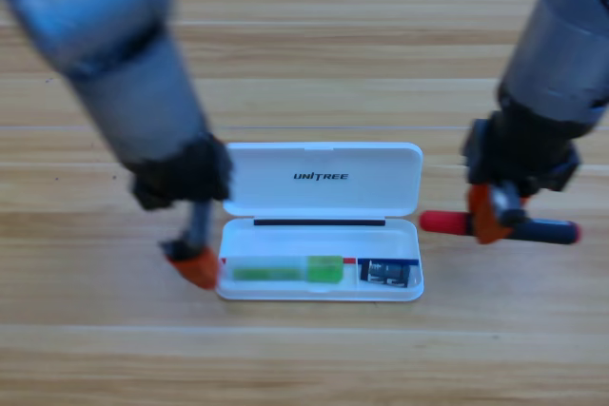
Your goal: Clean up eraser and pencils
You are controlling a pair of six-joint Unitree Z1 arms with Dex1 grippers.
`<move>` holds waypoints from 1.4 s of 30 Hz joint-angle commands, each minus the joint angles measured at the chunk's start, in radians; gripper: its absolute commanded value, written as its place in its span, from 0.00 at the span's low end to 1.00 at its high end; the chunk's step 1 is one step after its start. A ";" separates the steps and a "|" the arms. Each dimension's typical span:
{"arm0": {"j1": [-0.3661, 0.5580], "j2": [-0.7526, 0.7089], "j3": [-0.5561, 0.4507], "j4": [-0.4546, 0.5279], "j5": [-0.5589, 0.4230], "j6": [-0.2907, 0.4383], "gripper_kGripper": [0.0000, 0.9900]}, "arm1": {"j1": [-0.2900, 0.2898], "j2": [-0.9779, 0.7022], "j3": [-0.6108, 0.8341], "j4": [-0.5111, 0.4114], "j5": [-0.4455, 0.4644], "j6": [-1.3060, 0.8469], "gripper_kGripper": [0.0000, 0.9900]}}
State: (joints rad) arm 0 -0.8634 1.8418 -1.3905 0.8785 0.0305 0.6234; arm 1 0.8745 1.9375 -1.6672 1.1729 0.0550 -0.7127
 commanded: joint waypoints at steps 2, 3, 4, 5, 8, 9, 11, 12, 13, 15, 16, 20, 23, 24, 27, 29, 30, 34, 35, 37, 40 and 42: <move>0.244 -0.285 0.117 0.020 -0.073 0.059 1.00 | 0.101 0.230 -0.200 0.070 0.016 0.007 0.00; 0.277 -0.303 0.122 0.019 -0.078 0.082 1.00 | 0.106 0.258 -0.238 0.080 0.016 0.012 0.00; 0.305 -0.314 0.125 0.020 -0.081 0.101 1.00 | 0.112 0.285 -0.276 0.093 0.016 0.016 0.00; 0.328 -0.317 0.128 0.020 -0.086 0.114 1.00 | 0.116 0.313 -0.316 0.105 0.011 0.016 0.00; 0.379 -0.317 0.130 0.014 -0.106 0.131 1.00 | 0.130 0.385 -0.419 0.133 -0.004 0.016 0.00; 0.388 -0.311 0.131 0.005 -0.110 0.133 1.00 | 0.132 0.406 -0.448 0.142 -0.015 0.018 0.00; 0.402 -0.299 0.137 -0.021 -0.127 0.131 1.00 | 0.138 0.442 -0.500 0.157 -0.027 0.019 0.00; 0.409 -0.296 0.143 -0.038 -0.136 0.130 1.00 | 0.139 0.459 -0.522 0.163 -0.034 0.019 0.00; 0.412 -0.292 0.151 -0.056 -0.144 0.127 1.00 | 0.141 0.474 -0.540 0.165 -0.038 0.019 0.00; 0.428 -0.289 0.168 -0.090 -0.164 0.119 1.00 | 0.141 0.498 -0.575 0.172 -0.049 0.019 0.00; 0.431 -0.289 0.176 -0.107 -0.169 0.113 1.00 | 0.141 0.512 -0.592 0.177 -0.055 0.019 0.00; 0.452 -0.289 0.197 -0.167 -0.188 0.107 1.00 | 0.141 0.546 -0.631 0.186 -0.075 0.018 0.00; 0.461 -0.280 0.203 -0.202 -0.202 0.107 1.00 | 0.143 0.563 -0.638 0.186 -0.092 0.013 0.00; 0.463 -0.274 0.203 -0.211 -0.208 0.107 1.00 | 0.141 0.568 -0.640 0.186 -0.100 0.012 0.00; 0.463 -0.263 0.212 -0.243 -0.218 0.108 1.00 | 0.135 0.577 -0.643 0.186 -0.104 0.010 0.00; 0.463 -0.260 0.225 -0.266 -0.225 0.110 1.00 | 0.132 0.580 -0.648 0.186 -0.106 0.009 0.00; 0.463 -0.259 0.228 -0.274 -0.225 0.110 1.00 | 0.130 0.580 -0.649 0.186 -0.109 0.009 0.00; 0.463 -0.254 0.242 -0.294 -0.230 0.114 1.00 | 0.123 0.580 -0.649 0.186 -0.118 0.007 0.00; 0.463 -0.253 0.245 -0.297 -0.230 0.116 1.00 | 0.121 0.580 -0.649 0.186 -0.118 0.007 0.00; 0.463 -0.253 0.248 -0.300 -0.231 0.122 1.00 | 0.120 0.580 -0.652 0.186 -0.119 0.007 0.00; 0.463 -0.251 0.251 -0.300 -0.230 0.125 1.00 | 0.116 0.581 -0.655 0.186 -0.130 0.007 0.00; 0.463 -0.248 0.252 -0.300 -0.230 0.125 1.00 | 0.115 0.581 -0.658 0.186 -0.133 0.007 0.00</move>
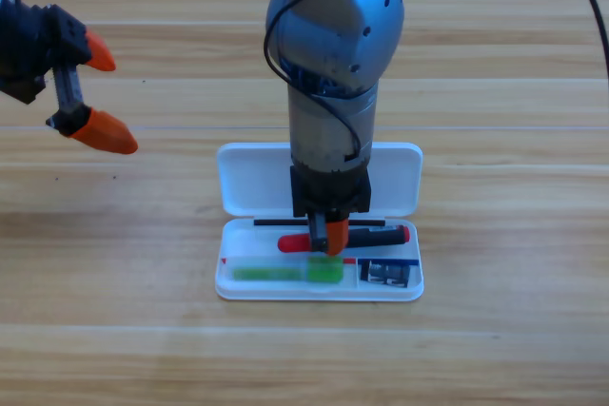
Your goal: Clean up eraser and pencils
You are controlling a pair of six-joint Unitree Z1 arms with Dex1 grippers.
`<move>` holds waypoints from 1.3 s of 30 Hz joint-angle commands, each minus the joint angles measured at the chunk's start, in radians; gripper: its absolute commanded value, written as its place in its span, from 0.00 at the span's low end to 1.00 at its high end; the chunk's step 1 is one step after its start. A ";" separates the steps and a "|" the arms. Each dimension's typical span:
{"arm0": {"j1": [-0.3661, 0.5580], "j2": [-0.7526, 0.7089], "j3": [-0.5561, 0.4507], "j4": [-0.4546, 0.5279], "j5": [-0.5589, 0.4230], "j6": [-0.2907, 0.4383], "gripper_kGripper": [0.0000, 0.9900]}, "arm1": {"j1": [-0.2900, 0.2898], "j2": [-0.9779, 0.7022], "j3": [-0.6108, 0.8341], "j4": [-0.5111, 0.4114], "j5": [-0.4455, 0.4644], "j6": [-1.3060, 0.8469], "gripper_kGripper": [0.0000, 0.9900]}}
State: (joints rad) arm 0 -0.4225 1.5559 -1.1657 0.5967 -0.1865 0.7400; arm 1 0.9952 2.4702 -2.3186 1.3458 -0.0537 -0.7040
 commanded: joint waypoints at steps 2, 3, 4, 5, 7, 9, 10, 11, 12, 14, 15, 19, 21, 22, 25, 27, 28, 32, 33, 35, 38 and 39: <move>0.022 0.042 0.027 -0.018 -0.013 0.010 1.00 | -0.007 0.049 -0.012 0.013 -0.026 -0.002 0.00; 0.022 0.044 0.027 -0.020 -0.013 0.010 1.00 | -0.007 0.049 -0.018 0.013 -0.034 -0.002 0.11; 0.022 0.046 0.029 -0.020 -0.013 0.010 1.00 | -0.009 0.047 -0.021 0.013 -0.040 -0.002 0.32; 0.022 0.049 0.029 -0.022 -0.013 0.010 1.00 | -0.009 0.044 -0.021 0.013 -0.045 0.000 0.55; 0.022 0.056 0.031 -0.022 -0.013 0.012 1.00 | -0.010 0.035 -0.021 0.013 -0.054 0.000 0.87; 0.022 0.061 0.034 -0.025 -0.013 0.010 1.00 | -0.010 0.016 -0.019 0.013 -0.058 0.001 0.90; 0.022 0.062 0.034 -0.026 -0.013 0.010 1.00 | -0.010 0.001 -0.016 0.015 -0.058 0.003 0.90; 0.022 0.062 0.035 -0.028 -0.013 0.010 1.00 | -0.010 -0.017 -0.015 0.018 -0.058 0.008 0.91; 0.022 0.064 0.037 -0.029 -0.014 0.010 1.00 | -0.010 -0.037 -0.013 0.021 -0.057 0.011 0.92; 0.022 0.065 0.041 -0.034 -0.014 0.010 1.00 | -0.007 -0.082 -0.012 0.038 -0.048 0.012 0.93; 0.022 0.065 0.044 -0.037 -0.013 0.010 1.00 | -0.001 -0.108 -0.008 0.052 -0.048 0.012 0.93; 0.022 0.064 0.044 -0.049 -0.022 0.009 1.00 | 0.040 -0.270 0.038 0.107 -0.003 0.018 0.95; 0.022 0.064 0.040 -0.058 -0.030 0.006 1.00 | 0.062 -0.382 0.071 0.124 0.035 0.052 0.95; 0.024 0.065 0.035 -0.063 -0.033 0.002 1.00 | 0.069 -0.445 0.094 0.124 0.052 0.070 0.95; 0.028 0.075 0.011 -0.066 -0.036 -0.008 1.00 | 0.082 -0.613 0.148 0.122 0.112 0.138 0.97; 0.030 0.087 -0.012 -0.066 -0.039 -0.021 1.00 | 0.082 -0.694 0.183 0.116 0.164 0.192 0.97; 0.031 0.096 -0.029 -0.066 -0.041 -0.028 1.00 | 0.077 -0.726 0.205 0.107 0.190 0.213 0.97; 0.037 0.188 -0.137 -0.064 -0.053 -0.039 1.00 | 0.011 -0.852 0.413 -0.059 0.334 0.285 1.00; 0.037 0.219 -0.167 -0.063 -0.056 -0.041 0.99 | -0.004 -0.890 0.485 -0.129 0.354 0.305 1.00; 0.037 0.274 -0.226 -0.063 -0.067 -0.042 0.97 | -0.030 -0.979 0.642 -0.292 0.387 0.382 1.00; 0.036 0.339 -0.299 -0.071 -0.091 -0.031 0.94 | -0.035 -1.103 0.808 -0.447 0.420 0.439 1.00; 0.037 0.357 -0.319 -0.078 -0.099 -0.031 0.92 | -0.035 -1.137 0.843 -0.476 0.434 0.439 1.00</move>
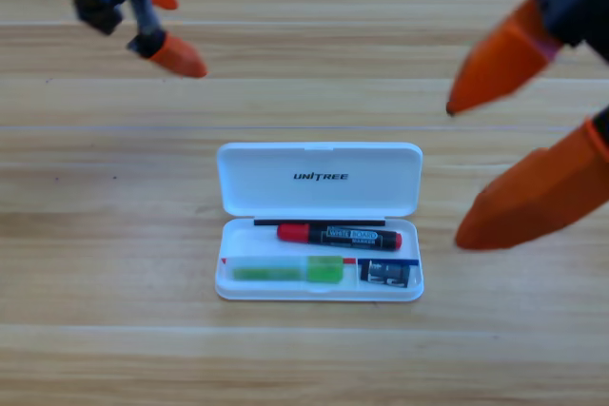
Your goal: Clean up eraser and pencils
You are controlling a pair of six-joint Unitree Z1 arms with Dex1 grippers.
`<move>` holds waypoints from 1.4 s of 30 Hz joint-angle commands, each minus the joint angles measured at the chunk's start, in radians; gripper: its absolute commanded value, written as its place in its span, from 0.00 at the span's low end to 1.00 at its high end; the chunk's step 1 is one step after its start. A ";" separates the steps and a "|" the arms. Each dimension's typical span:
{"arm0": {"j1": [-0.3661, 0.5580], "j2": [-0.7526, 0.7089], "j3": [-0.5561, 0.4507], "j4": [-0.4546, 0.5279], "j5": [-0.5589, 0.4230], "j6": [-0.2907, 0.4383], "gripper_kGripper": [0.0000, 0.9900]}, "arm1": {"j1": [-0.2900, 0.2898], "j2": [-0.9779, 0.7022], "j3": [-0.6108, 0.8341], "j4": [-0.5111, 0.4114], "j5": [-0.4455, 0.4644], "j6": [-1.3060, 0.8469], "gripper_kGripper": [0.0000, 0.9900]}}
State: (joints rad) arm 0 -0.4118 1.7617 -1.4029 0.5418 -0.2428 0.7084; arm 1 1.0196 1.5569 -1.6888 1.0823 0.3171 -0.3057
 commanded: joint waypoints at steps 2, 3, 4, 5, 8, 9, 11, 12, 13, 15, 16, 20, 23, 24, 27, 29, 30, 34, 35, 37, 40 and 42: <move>0.025 0.188 -0.119 -0.034 -0.053 0.002 0.87 | -0.059 -0.270 0.251 -0.231 0.079 0.028 1.00; 0.025 0.205 -0.139 -0.032 -0.053 0.002 0.84 | -0.059 -0.285 0.259 -0.233 0.080 0.022 1.00; 0.025 0.220 -0.153 -0.032 -0.053 0.003 0.80 | -0.059 -0.298 0.265 -0.233 0.083 0.022 1.00; 0.025 0.232 -0.163 -0.034 -0.053 0.008 0.75 | -0.059 -0.305 0.270 -0.233 0.091 0.019 1.00; 0.022 0.249 -0.174 -0.034 -0.059 0.022 0.53 | -0.059 -0.319 0.281 -0.233 0.112 0.005 1.00; 0.019 0.252 -0.172 -0.034 -0.062 0.031 0.45 | -0.059 -0.321 0.284 -0.233 0.115 0.000 1.00; 0.019 0.259 -0.159 -0.039 -0.076 0.043 0.26 | -0.059 -0.324 0.288 -0.233 0.135 -0.009 1.00; 0.019 0.259 -0.145 -0.048 -0.079 0.043 0.21 | -0.059 -0.324 0.291 -0.233 0.138 -0.016 1.00; 0.019 0.259 -0.122 -0.062 -0.084 0.043 0.18 | -0.059 -0.324 0.294 -0.233 0.138 -0.021 1.00; 0.019 0.254 -0.067 -0.100 -0.099 0.043 0.16 | -0.059 -0.324 0.297 -0.233 0.146 -0.027 1.00; 0.019 0.248 -0.031 -0.129 -0.104 0.045 0.09 | -0.059 -0.321 0.299 -0.233 0.151 -0.029 1.00; 0.019 0.237 0.071 -0.203 -0.119 0.037 0.00 | -0.059 -0.317 0.305 -0.233 0.163 -0.030 1.00; 0.019 0.240 0.099 -0.213 -0.121 0.037 0.00 | -0.059 -0.317 0.305 -0.233 0.165 -0.030 1.00; 0.019 0.242 0.107 -0.218 -0.121 0.037 0.00 | -0.059 -0.317 0.305 -0.233 0.166 -0.030 1.00; 0.019 0.240 0.133 -0.250 -0.121 0.037 0.00 | -0.059 -0.316 0.307 -0.233 0.168 -0.030 1.00; 0.019 0.245 0.131 -0.252 -0.121 0.039 0.00 | -0.059 -0.314 0.308 -0.233 0.168 -0.030 1.00; 0.019 0.246 0.130 -0.252 -0.122 0.039 0.00 | -0.059 -0.313 0.308 -0.233 0.168 -0.030 1.00; 0.019 0.259 0.125 -0.256 -0.128 0.043 0.00 | -0.059 -0.308 0.310 -0.233 0.169 -0.030 1.00; 0.019 0.265 0.124 -0.256 -0.133 0.043 0.00 | -0.059 -0.308 0.310 -0.234 0.171 -0.030 1.00; 0.019 0.274 0.122 -0.258 -0.139 0.046 0.00 | -0.059 -0.307 0.310 -0.234 0.171 -0.030 1.00; 0.016 0.288 0.121 -0.260 -0.158 0.049 0.00 | -0.059 -0.305 0.308 -0.234 0.172 -0.030 1.00; 0.013 0.298 0.117 -0.260 -0.168 0.051 0.00 | -0.059 -0.305 0.310 -0.234 0.172 -0.030 1.00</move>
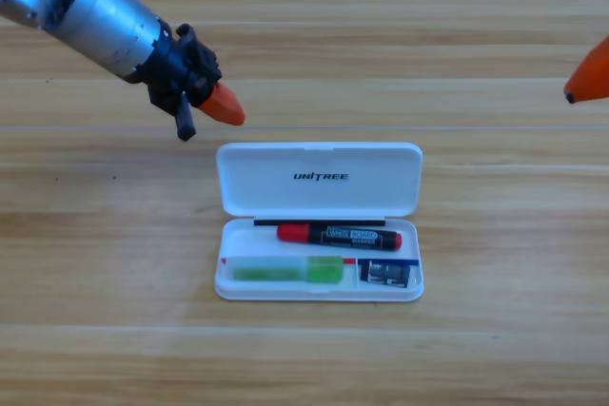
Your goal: Clean up eraser and pencils
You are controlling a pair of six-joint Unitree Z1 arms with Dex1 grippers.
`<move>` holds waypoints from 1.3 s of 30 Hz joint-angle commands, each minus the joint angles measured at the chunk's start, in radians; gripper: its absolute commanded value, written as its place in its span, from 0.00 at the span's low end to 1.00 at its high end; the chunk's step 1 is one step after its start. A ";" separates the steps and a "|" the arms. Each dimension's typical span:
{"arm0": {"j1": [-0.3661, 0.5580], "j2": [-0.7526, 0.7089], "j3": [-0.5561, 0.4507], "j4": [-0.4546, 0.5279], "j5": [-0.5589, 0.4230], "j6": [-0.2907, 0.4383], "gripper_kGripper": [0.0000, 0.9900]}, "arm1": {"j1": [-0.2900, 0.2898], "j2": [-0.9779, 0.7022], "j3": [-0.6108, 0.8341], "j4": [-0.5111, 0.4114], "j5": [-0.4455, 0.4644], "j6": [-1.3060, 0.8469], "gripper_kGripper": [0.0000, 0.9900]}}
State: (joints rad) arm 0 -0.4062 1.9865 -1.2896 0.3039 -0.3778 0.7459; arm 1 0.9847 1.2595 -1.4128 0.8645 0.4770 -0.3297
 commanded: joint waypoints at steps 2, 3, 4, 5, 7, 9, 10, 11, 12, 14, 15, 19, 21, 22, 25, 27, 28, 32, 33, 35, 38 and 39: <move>0.004 0.080 0.001 -0.022 -0.039 0.017 0.00 | -0.024 -0.005 0.034 -0.016 0.014 -0.006 1.00; 0.003 0.083 -0.001 -0.022 -0.041 0.017 0.00 | -0.024 -0.005 0.034 -0.016 0.015 -0.006 1.00; 0.000 0.084 -0.002 -0.022 -0.041 0.018 0.00 | -0.024 -0.005 0.032 -0.016 0.017 -0.006 1.00; -0.002 0.086 -0.002 -0.022 -0.044 0.018 0.00 | -0.024 -0.003 0.034 -0.016 0.017 -0.006 1.00; -0.006 0.087 -0.005 -0.022 -0.047 0.018 0.00 | -0.024 -0.003 0.034 -0.016 0.017 -0.006 1.00; -0.011 0.087 -0.007 -0.022 -0.050 0.018 0.00 | -0.024 -0.003 0.034 -0.016 0.018 -0.006 1.00; -0.013 0.087 -0.008 -0.020 -0.050 0.018 0.00 | -0.024 -0.002 0.034 -0.016 0.018 -0.006 1.00; -0.016 0.087 -0.010 -0.019 -0.052 0.018 0.00 | -0.024 0.000 0.034 -0.016 0.018 -0.006 1.00; -0.017 0.087 -0.011 -0.019 -0.053 0.018 0.00 | -0.024 0.000 0.034 -0.016 0.018 -0.006 1.00; -0.020 0.087 -0.014 -0.017 -0.055 0.017 0.00 | -0.024 0.000 0.032 -0.016 0.018 -0.006 1.00; -0.022 0.087 -0.017 -0.012 -0.055 0.017 0.00 | -0.024 0.000 0.032 -0.016 0.018 -0.006 1.00; -0.031 0.084 -0.020 0.000 -0.064 0.012 0.00 | -0.024 0.000 0.032 -0.018 0.018 -0.005 1.00; -0.037 0.081 -0.020 0.011 -0.067 0.010 0.00 | -0.024 0.003 0.032 -0.018 0.018 -0.005 1.00; -0.042 0.078 -0.020 0.018 -0.067 0.010 0.00 | -0.024 0.003 0.032 -0.018 0.018 -0.005 1.00; -0.054 0.072 -0.014 0.031 -0.067 0.010 0.00 | -0.024 0.003 0.031 -0.019 0.020 -0.005 1.00; -0.060 0.068 -0.013 0.038 -0.067 0.012 0.00 | -0.024 0.003 0.031 -0.019 0.020 -0.005 1.00; -0.063 0.066 -0.011 0.043 -0.067 0.010 0.00 | -0.024 0.003 0.031 -0.019 0.020 -0.003 1.00; -0.072 0.060 -0.013 0.055 -0.067 0.010 0.00 | -0.024 0.003 0.031 -0.019 0.020 -0.003 1.00; -0.075 0.057 -0.014 0.060 -0.067 0.010 0.00 | -0.024 0.003 0.031 -0.021 0.020 -0.003 1.00; -0.077 0.051 -0.014 0.069 -0.067 0.010 0.00 | -0.024 0.003 0.031 -0.021 0.020 -0.003 1.00; -0.082 0.046 -0.010 0.078 -0.067 0.010 0.00 | -0.024 0.003 0.031 -0.021 0.020 -0.002 1.00; -0.083 0.046 -0.008 0.078 -0.067 0.010 0.00 | -0.024 0.005 0.031 -0.022 0.020 -0.002 1.00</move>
State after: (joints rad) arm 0 -0.4608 2.0285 -1.3151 0.3703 -0.4330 0.7560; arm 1 0.9847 1.2595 -1.4127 0.8638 0.4802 -0.3297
